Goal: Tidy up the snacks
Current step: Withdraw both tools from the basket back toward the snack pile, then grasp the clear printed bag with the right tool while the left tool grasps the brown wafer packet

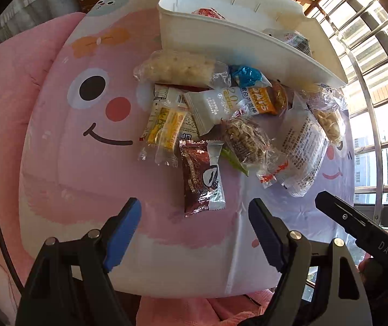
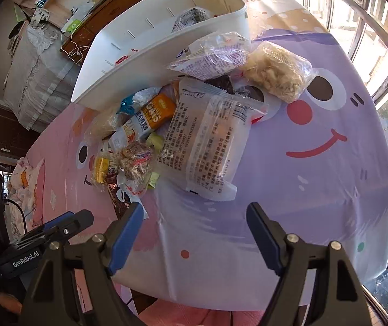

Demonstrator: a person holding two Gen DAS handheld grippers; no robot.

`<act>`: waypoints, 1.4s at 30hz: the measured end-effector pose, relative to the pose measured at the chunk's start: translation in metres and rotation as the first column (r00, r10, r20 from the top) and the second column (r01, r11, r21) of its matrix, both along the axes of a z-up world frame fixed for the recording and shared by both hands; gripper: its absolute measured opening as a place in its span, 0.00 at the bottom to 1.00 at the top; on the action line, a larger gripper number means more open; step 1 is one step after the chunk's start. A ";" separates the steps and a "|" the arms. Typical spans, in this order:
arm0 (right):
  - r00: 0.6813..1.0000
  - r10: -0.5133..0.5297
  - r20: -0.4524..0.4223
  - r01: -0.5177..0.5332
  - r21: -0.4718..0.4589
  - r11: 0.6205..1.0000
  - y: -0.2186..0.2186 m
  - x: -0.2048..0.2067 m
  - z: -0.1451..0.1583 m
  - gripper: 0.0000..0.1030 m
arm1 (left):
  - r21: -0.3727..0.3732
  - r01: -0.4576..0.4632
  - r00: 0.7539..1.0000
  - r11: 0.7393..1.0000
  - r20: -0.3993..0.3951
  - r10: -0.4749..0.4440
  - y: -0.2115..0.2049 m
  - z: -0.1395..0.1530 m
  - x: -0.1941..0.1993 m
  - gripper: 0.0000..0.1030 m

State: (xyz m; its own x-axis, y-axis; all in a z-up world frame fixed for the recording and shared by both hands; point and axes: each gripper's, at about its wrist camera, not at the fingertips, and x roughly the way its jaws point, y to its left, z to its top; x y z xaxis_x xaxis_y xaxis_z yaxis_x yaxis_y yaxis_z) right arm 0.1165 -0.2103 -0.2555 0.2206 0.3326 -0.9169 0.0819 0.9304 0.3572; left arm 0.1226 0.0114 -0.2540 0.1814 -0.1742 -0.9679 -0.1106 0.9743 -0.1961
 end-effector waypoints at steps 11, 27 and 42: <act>0.997 0.050 -0.065 -0.050 0.001 0.999 -0.004 0.048 -0.026 0.77 | 0.066 -0.088 0.996 0.994 -0.024 0.090 -0.013 -0.038 0.011 0.78; 0.995 0.023 -0.099 -0.032 -0.087 0.996 0.011 0.092 -0.038 0.80 | 0.124 -0.141 0.988 0.982 -0.041 0.147 -0.032 -0.068 0.023 0.68; 0.991 0.062 -0.118 -0.085 -0.197 0.977 0.024 0.104 -0.041 0.78 | 0.105 -0.199 0.980 0.974 -0.002 0.200 -0.023 -0.070 0.016 0.41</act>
State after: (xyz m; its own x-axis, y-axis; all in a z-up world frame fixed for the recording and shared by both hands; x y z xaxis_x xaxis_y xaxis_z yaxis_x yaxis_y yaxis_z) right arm 0.2202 -0.1867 -0.2964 0.0956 0.1506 -0.9840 0.0394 0.9871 0.1549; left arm 0.1388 -0.0114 -0.3238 0.1898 -0.0340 -0.9812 -0.3070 0.9472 -0.0922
